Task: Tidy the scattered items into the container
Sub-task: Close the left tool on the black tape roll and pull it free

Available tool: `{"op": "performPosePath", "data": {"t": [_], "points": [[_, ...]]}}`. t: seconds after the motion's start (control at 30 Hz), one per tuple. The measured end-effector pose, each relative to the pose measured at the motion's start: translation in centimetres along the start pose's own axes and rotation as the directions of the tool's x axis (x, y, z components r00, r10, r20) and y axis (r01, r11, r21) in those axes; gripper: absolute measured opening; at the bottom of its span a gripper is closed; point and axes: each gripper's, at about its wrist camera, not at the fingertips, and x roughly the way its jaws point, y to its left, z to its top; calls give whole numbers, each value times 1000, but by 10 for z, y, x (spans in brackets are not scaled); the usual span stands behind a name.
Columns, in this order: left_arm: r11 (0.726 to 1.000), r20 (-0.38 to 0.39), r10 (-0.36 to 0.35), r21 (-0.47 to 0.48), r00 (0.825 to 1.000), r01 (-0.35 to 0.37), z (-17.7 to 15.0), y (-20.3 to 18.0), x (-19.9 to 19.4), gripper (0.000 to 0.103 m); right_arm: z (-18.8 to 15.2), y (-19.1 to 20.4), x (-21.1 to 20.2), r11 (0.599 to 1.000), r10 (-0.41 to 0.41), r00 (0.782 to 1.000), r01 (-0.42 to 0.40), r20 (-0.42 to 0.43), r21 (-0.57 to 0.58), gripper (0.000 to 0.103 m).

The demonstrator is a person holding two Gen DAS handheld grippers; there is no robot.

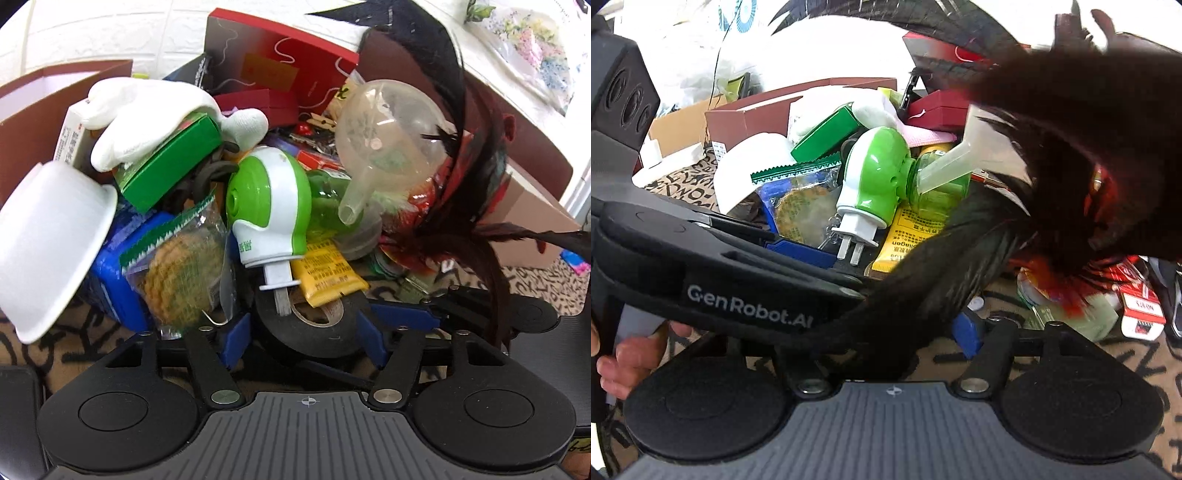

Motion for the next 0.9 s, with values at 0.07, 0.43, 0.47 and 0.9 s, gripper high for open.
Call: {"op": "performPosePath", "data": {"t": [0.07,0.43,0.47,0.9], "points": [[1000,-8,-10,-1,1000,10,-4,-4,-6,71,-2,3,-7,1000,2,1000,-2,-6,-4,72],[991,-93,-121,41,988,125,-51,-46,-39,73,-48,13,-80,1000,-11,999,12,-45,10,70],[989,-104,-136,48,985,142,-56,-51,-42,74,-53,13,-89,1000,-15,999,16,-47,19,70],[981,-117,-186,36,976,191,-72,-65,-59,75,-78,-1,-149,976,-116,992,122,-47,179,70]]}}
